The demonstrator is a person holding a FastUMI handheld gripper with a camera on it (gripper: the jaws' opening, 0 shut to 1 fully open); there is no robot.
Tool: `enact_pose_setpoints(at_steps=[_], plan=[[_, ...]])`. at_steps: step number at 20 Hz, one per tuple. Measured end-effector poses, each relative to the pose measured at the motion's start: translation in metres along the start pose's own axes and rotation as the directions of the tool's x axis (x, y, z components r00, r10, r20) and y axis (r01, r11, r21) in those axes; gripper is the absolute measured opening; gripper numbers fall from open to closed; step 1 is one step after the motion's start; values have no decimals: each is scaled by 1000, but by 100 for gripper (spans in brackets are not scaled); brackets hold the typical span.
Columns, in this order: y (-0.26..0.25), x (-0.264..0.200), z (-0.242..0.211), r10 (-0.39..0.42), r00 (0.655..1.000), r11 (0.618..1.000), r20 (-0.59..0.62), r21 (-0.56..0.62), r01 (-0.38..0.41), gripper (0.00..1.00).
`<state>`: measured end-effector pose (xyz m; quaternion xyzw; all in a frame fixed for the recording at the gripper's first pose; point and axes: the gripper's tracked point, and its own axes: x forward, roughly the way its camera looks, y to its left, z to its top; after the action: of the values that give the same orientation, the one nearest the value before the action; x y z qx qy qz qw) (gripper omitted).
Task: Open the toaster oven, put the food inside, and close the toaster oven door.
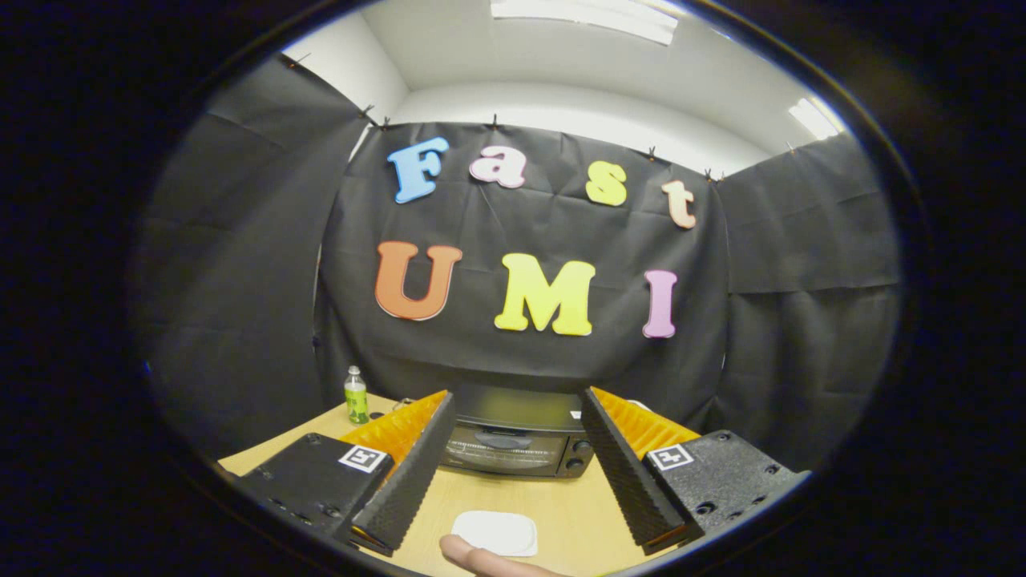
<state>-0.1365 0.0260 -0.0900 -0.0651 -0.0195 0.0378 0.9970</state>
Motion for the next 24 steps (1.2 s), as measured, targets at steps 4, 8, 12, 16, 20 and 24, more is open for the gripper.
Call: enact_pose_setpoints(at_steps=[4,8,12,16,20,24], plan=[[-5,-42,15,43,998,998,37,41,-45,100],[-21,-66,15,-3,998,995,60,104,-3,100],[-19,-66,2,7,1000,996,26,92,-9,100],[-37,-60,-1,-48,999,996,26,82,46,100],[-43,-54,-9,-50,999,993,2,110,49,100],[-43,-50,-18,-39,999,994,-14,101,41,100]])
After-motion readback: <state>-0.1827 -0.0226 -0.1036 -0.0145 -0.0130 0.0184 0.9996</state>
